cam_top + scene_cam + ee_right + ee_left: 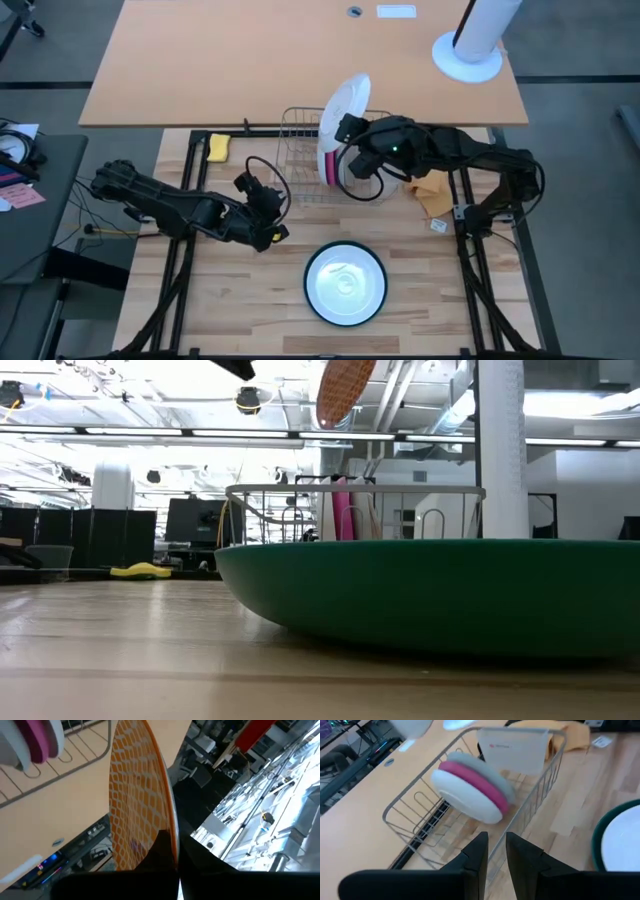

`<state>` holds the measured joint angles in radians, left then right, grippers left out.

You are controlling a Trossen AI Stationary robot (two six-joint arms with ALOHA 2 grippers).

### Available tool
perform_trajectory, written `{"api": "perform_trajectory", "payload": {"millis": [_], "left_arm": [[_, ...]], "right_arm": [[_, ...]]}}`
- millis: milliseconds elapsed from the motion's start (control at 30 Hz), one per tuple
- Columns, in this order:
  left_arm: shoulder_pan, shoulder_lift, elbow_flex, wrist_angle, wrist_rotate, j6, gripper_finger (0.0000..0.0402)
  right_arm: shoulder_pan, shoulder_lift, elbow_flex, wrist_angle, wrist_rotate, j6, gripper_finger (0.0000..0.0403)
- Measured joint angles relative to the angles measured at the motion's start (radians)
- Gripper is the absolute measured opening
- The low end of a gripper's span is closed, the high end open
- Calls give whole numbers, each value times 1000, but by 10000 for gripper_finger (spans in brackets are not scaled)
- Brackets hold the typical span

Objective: Sort dishes
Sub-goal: Put the orange plate into the dish rack

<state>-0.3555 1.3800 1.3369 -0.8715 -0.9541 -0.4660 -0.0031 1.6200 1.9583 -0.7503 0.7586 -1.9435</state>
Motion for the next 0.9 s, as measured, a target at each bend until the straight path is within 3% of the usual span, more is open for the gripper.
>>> {"api": "perform_trajectory", "payload": {"millis": [433,700,900], "left_arm": [[42,0,0,-45,64,-46,62],[44,0,0,-162,63,-112,62],[58,0,-14,-164,56,-118,62]], "right_arm": [[0,-7,0,-115,2,62,0],[-10,1,0,-137,1,66,0],[-26,28,0,-130,-79,50,0]]}}
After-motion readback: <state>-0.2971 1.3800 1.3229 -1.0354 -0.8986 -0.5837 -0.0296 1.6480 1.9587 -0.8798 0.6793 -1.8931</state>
